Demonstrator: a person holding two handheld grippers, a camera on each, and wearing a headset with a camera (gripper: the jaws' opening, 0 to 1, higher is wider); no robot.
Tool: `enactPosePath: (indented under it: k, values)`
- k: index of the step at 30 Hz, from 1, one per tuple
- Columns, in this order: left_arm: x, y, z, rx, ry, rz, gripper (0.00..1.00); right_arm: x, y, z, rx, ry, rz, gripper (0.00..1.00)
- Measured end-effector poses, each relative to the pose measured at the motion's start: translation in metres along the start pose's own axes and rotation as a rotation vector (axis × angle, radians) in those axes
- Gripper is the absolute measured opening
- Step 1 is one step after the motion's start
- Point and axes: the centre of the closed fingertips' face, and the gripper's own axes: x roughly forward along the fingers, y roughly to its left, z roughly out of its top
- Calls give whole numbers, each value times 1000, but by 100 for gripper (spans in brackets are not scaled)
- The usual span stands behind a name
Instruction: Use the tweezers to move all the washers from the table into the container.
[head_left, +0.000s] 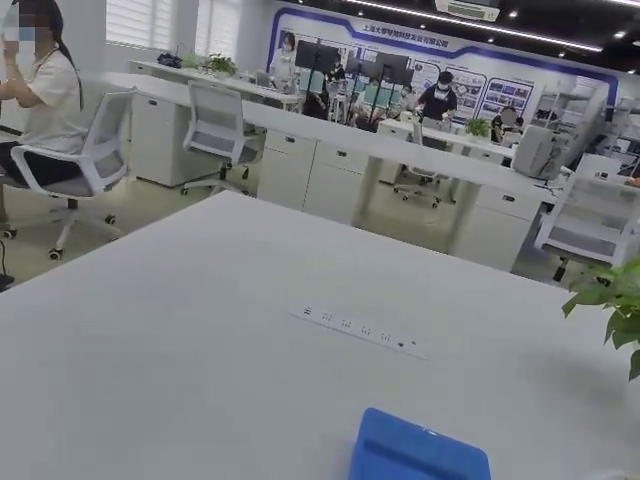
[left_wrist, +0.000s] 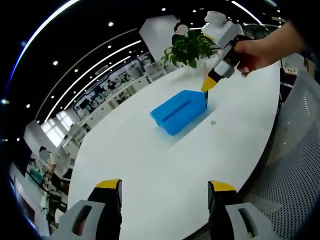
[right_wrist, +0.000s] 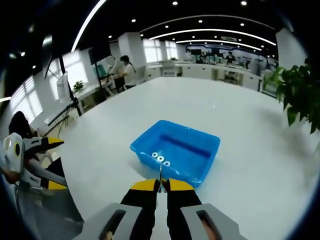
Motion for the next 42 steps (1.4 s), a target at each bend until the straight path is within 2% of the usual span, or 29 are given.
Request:
enactPosePath:
  k: [6,18,22,34,36,38,40,42]
  values:
    - [-1,-1,1,6,0,-3,70,4,6,-13,28,33,17,3]
    - [-1,-2,-2,13,18,-8,70,15,10,-27,29,73,21,4]
    - [-1,-1,-2,12,21,-4,70,16,10,-31,6,85,18,4]
    - [-1,-3,-3,16,27,-11,69,17,11,-33,16,84,17,4]
    - [-1,-1,-2,14,24,2,70,16,12,-33,12,83,17,3]
    - [-4,8,1,-2,0,38,70,16,12,-33,0,83,13,3]
    - [-4,8,1,-26,0,29,69,16,13,-33,-7,83,13,3]
    - [-3,7,1,-16,-4,32,70,16,13,-33,-17,82,12,3]
